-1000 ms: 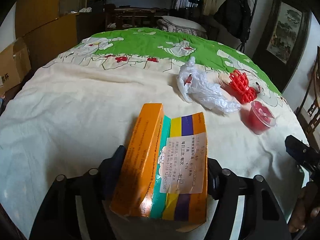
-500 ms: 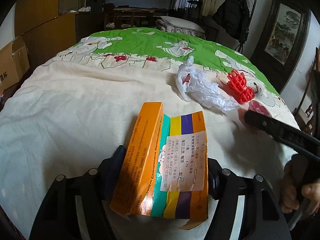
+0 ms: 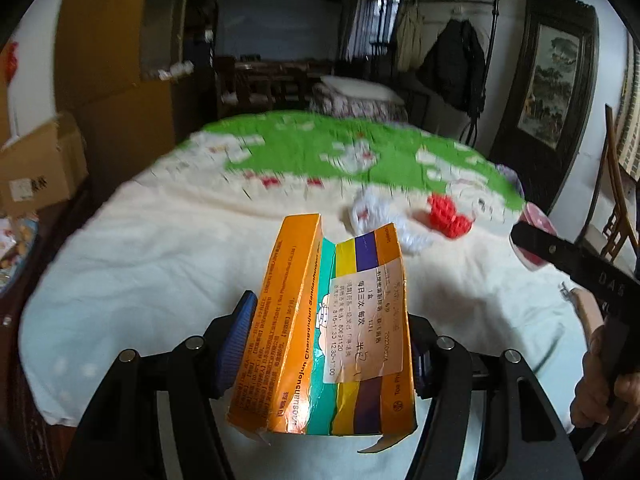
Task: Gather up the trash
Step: 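Carry box and red cup to the red wastebasket and open both tools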
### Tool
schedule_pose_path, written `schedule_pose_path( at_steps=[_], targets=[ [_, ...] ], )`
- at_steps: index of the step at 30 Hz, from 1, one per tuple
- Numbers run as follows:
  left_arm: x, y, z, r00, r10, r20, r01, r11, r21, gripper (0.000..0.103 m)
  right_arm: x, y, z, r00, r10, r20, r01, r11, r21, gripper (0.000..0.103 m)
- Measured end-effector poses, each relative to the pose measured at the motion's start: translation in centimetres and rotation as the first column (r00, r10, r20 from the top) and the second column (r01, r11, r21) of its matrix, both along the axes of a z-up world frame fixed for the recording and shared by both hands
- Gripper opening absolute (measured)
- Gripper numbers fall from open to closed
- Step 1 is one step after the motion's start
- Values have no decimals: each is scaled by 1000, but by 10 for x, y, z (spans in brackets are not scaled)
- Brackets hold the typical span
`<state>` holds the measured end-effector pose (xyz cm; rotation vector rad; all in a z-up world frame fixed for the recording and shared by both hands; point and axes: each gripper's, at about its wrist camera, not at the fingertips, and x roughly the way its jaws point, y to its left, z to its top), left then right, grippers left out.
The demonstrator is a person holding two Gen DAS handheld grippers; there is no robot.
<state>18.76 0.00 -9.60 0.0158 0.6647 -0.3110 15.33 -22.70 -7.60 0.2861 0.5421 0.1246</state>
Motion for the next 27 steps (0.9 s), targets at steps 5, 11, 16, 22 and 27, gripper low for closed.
schedule_pose_path(
  at_steps=[5, 11, 16, 22, 27],
  targets=[
    [-37, 23, 35, 996, 45, 81, -45, 999, -3, 64, -31, 16, 25, 997, 50, 56, -51, 998, 22, 54],
    [-87, 61, 66, 980, 116, 163, -118, 993, 6, 64, -63, 44, 52, 983, 132, 126, -135, 991, 23, 54],
    [-121, 103, 75, 965, 191, 177, -198, 980, 22, 64, -82, 73, 61, 967, 210, 146, -214, 977, 14, 54],
    [-133, 172, 41, 940, 336, 69, -339, 940, 46, 65, -83, 105, 51, 951, 294, 97, -297, 955, 16, 54],
    [-126, 218, -22, 900, 412, -139, -406, 911, 73, 86, -71, 141, 34, 933, 360, 21, -360, 933, 2, 54]
  ],
)
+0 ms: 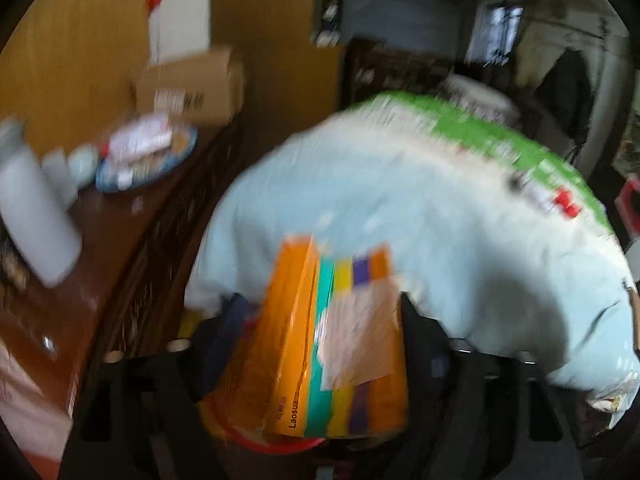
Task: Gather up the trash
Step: 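Carry box and red cup to the red wastebasket and open both tools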
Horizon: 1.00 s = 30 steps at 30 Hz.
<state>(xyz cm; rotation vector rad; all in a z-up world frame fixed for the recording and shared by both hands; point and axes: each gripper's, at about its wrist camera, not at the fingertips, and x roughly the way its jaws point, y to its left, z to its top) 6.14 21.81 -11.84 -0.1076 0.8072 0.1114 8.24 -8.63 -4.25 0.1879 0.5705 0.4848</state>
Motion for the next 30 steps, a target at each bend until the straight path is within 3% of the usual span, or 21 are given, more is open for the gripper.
schedule_pose_path(
  at_steps=[4, 11, 16, 22, 24, 26, 30],
  targets=[
    [-7, 36, -25, 994, 97, -46, -99, 995, -22, 93, 6, 29, -13, 997, 55, -48, -57, 998, -30, 54],
    [-21, 74, -27, 969, 249, -4, -248, 967, 54, 97, 11, 92, -37, 971, 191, -142, -202, 977, -72, 54],
    [-26, 100, -41, 947, 319, -23, -318, 947, 40, 97, 13, 149, -52, 927, 307, -216, -334, 938, -97, 54],
    [-37, 139, -61, 911, 405, -71, -408, 912, -40, 97, 19, 213, -67, 865, 423, -269, -464, 878, -114, 55],
    [-39, 148, -67, 902, 423, -87, -428, 902, -57, 97, 21, 230, -72, 843, 449, -295, -499, 858, -120, 59],
    [-40, 152, -70, 898, 430, -94, -437, 897, -64, 97, 22, 237, -75, 840, 452, -301, -505, 854, -127, 68],
    [-39, 153, -72, 898, 430, -95, -437, 896, -71, 97, 23, 236, -76, 853, 435, -288, -488, 860, -149, 70]
  ],
)
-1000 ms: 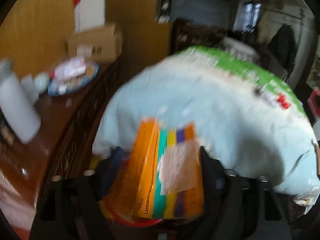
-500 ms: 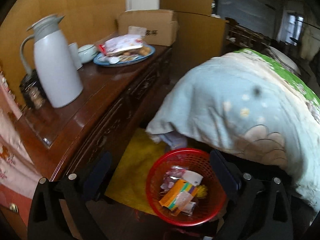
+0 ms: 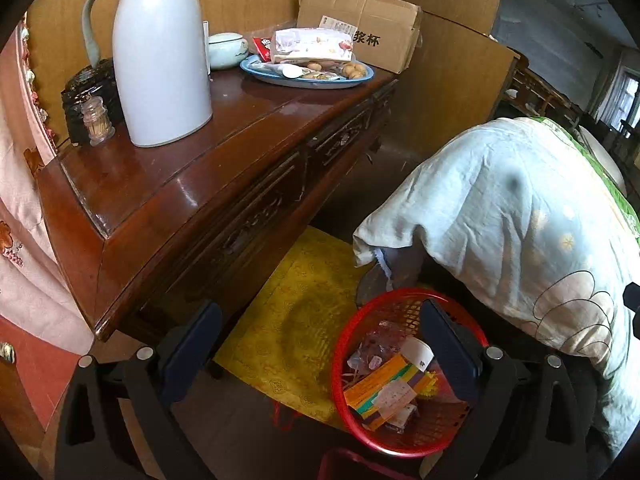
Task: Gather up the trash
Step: 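Carry box and red cup to the red wastebasket and open both tools, then return both tools over the bed toward the white bag and red mesh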
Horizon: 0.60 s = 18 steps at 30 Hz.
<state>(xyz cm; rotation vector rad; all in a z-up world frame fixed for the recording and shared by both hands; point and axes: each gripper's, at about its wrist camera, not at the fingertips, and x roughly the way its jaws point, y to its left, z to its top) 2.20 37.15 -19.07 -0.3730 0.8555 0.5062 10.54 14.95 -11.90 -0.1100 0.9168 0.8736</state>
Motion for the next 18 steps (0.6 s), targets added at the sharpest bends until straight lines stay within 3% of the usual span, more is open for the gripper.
schedule_pose_path(
  at_steps=[5, 11, 18],
  targets=[
    [3, -7, 2, 999, -32, 2, 32, 999, -26, 97, 7, -17, 3, 999, -40, -14, 41, 999, 25, 70],
    [5, -34, 26, 995, -91, 36, 90, 995, 45, 97, 4, -44, 14, 996, -86, -2, 86, 994, 69, 70],
    [4, -86, 64, 976, -201, 81, 187, 970, 153, 97, -9, -91, 35, 985, -163, 54, 155, 979, 130, 73]
  ],
)
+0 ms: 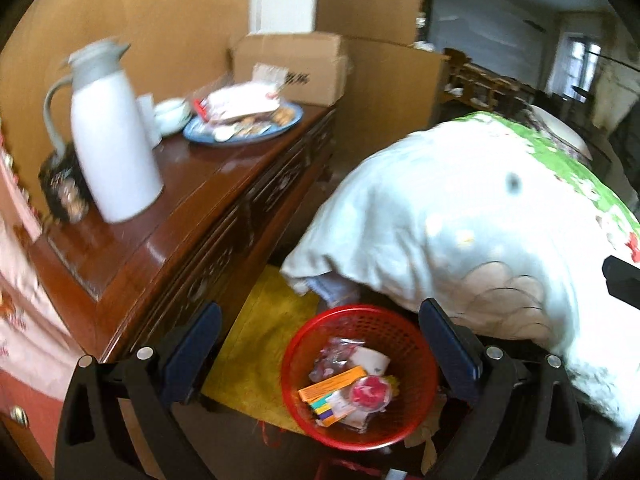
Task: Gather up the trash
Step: 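Return both tools over the bed toward the white bag and red mesh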
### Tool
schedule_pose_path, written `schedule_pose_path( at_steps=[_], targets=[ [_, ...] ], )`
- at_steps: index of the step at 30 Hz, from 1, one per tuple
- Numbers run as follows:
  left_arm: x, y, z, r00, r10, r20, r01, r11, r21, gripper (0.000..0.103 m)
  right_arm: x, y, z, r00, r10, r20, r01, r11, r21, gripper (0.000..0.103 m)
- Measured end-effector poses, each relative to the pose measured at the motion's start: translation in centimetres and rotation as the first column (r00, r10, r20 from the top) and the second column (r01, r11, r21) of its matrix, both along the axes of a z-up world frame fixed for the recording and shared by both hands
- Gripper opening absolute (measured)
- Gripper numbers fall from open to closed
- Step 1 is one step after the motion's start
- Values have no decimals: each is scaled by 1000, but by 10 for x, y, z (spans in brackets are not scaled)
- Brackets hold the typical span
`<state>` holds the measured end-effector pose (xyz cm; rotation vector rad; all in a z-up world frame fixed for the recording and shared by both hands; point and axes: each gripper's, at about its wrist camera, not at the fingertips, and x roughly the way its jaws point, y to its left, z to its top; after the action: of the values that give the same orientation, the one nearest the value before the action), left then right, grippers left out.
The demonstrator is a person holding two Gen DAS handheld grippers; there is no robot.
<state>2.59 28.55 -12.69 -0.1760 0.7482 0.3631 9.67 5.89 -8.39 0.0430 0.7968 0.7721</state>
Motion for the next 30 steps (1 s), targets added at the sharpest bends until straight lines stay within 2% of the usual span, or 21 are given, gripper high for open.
schedule_pose_path(
  at_steps=[7, 15, 23, 30],
  targets=[
    [-2, -54, 28, 995, -92, 36, 88, 991, 100, 97, -12, -59, 17, 994, -102, 46, 99, 993, 69, 75],
    [9, -123, 52, 976, -206, 65, 189, 961, 199, 97, -16, -135, 24, 966, -244, 83, 233, 965, 122, 78],
    [58, -192, 45, 939, -342, 44, 320, 912, 258, 97, 16, -211, 16, 894, -442, 73, 431, 893, 132, 79],
    [115, -240, 25, 896, -444, 1, 430, 868, 248, 97, 51, -258, -15, 809, -584, 62, 582, 812, 47, 79]
  ],
)
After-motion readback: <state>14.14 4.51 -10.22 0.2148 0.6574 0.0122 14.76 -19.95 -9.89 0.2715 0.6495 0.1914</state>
